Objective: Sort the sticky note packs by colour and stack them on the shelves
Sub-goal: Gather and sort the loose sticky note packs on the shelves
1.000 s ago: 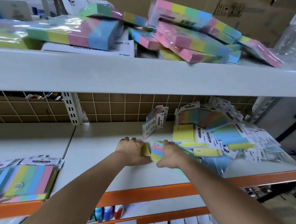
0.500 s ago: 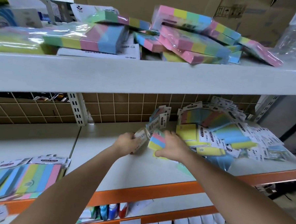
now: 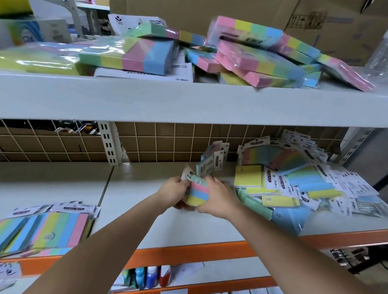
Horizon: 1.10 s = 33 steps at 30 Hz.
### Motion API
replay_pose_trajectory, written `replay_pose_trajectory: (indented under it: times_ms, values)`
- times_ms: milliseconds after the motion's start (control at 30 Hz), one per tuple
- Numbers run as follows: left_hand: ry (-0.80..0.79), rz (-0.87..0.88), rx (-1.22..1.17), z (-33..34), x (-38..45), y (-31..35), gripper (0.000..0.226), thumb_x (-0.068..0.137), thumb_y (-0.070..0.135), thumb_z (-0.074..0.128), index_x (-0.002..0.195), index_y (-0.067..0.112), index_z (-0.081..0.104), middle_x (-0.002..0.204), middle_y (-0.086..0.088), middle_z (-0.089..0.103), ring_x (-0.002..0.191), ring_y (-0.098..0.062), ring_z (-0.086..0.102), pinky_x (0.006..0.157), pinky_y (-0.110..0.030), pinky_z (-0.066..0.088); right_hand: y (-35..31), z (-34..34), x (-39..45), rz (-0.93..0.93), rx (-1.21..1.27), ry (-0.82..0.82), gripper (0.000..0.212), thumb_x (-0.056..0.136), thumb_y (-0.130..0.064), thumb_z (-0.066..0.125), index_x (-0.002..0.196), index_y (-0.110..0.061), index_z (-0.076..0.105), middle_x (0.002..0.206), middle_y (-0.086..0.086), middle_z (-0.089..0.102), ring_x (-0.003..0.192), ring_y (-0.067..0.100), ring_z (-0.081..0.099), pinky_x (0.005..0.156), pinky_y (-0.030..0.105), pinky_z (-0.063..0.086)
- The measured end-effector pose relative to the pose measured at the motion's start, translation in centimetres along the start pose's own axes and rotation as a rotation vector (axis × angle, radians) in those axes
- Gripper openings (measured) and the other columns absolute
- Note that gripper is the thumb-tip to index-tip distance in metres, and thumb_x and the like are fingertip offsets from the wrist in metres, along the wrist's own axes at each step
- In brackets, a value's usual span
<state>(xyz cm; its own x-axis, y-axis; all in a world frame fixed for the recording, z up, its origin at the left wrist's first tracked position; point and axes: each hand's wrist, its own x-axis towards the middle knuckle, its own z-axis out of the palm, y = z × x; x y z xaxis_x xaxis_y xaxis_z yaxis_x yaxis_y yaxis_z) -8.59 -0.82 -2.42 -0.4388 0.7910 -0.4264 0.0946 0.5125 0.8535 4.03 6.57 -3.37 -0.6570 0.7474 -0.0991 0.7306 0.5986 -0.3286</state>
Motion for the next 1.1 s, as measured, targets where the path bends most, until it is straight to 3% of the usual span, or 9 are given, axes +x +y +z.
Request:
replay_pose_trajectory:
  times_ms: [133,267,433,567,633,733,867,933,1100]
  values:
    - [0.140,0.099,0.370,-0.2,0.6,-0.4,0.031,0.099,0.038,0.034,0.098,0.011,0.049,0.093,-0.009,0.061,0.063,-0.029,0.066,0.051,-0.025,0.045,0.6,-0.7,-0.1,-0.077,-0.168,-0.010,0.081,0.065,-0.041,0.075,0.134,-0.021,0.037,0.132,0.001,0.044,0.122,0.027,0.043,0.093,0.037,0.039]
    - [0.270,0.054,0.761,0.2,0.9,-0.6,0.035,0.097,0.031,0.035,0.115,0.010,0.056,0.118,-0.012,0.061,0.106,-0.033,0.059,0.083,-0.033,0.046,0.6,-0.5,-0.2,-0.208,-0.260,-0.103,0.083,0.066,-0.041,0.076,0.135,-0.019,0.036,0.135,0.003,0.043,0.126,0.023,0.038,0.100,0.037,0.035]
    - [0.132,0.073,0.882,0.4,1.4,-1.1,0.040,0.094,0.038,0.030,0.116,0.015,0.055,0.119,-0.010,0.059,0.110,-0.030,0.055,0.084,-0.034,0.043,0.3,-0.1,0.0,-0.215,-0.420,-0.073,0.086,0.067,-0.038,0.076,0.139,-0.015,0.035,0.140,0.005,0.041,0.130,0.024,0.035,0.103,0.038,0.032]
    - [0.003,0.120,0.988,-0.4,2.5,-1.3,0.037,0.099,0.039,0.021,0.127,0.022,0.040,0.131,-0.014,0.050,0.120,-0.034,0.043,0.092,-0.040,0.036,0.9,0.1,0.1,-0.191,-0.448,-0.052,0.080,0.068,-0.035,0.076,0.136,-0.014,0.039,0.138,0.004,0.041,0.129,0.024,0.034,0.101,0.037,0.032]
    - [-0.021,0.136,0.877,-0.7,3.0,-1.7,0.038,0.097,0.034,0.030,0.133,0.024,0.039,0.133,-0.010,0.050,0.123,-0.032,0.042,0.101,-0.037,0.036,1.2,0.2,0.2,-0.171,-0.432,-0.065,0.080,0.069,-0.034,0.076,0.136,-0.014,0.038,0.137,0.005,0.040,0.128,0.026,0.034,0.101,0.038,0.033]
    - [-0.001,0.067,0.255,-0.3,3.3,-2.3,0.049,0.078,0.035,0.058,0.125,0.027,0.046,0.123,-0.010,0.057,0.115,-0.029,0.054,0.097,-0.037,0.047,1.3,0.4,0.2,-0.123,-0.289,-0.086,0.082,0.069,-0.032,0.075,0.139,-0.014,0.036,0.138,0.005,0.038,0.125,0.029,0.037,0.100,0.038,0.038]
    - [-0.035,-0.106,-0.214,-0.3,3.4,-2.0,0.065,0.069,0.017,0.083,0.120,0.010,0.043,0.106,-0.014,0.064,0.086,-0.026,0.065,0.059,-0.026,0.052,1.2,0.1,0.4,-0.079,-0.039,-0.043,0.078,0.069,-0.025,0.077,0.136,-0.018,0.036,0.135,0.000,0.038,0.121,0.027,0.044,0.089,0.035,0.044]
    - [-0.072,-0.123,-0.337,-0.3,3.3,-1.8,0.047,0.070,0.011,0.080,0.110,0.003,0.055,0.089,-0.011,0.067,0.070,-0.021,0.063,0.047,-0.019,0.046,1.0,-0.1,0.6,-0.096,0.014,-0.021,0.077,0.069,-0.025,0.077,0.134,-0.019,0.037,0.134,-0.001,0.038,0.118,0.024,0.046,0.083,0.031,0.043]
    - [-0.121,-0.121,-0.562,-0.8,3.0,-2.2,0.026,0.084,0.004,0.065,0.109,0.006,0.060,0.093,-0.009,0.068,0.077,-0.022,0.065,0.057,-0.025,0.053,0.5,-0.1,1.3,-0.126,0.014,0.030,0.082,0.070,-0.033,0.079,0.137,-0.020,0.033,0.139,-0.002,0.037,0.121,0.021,0.047,0.088,0.031,0.043]
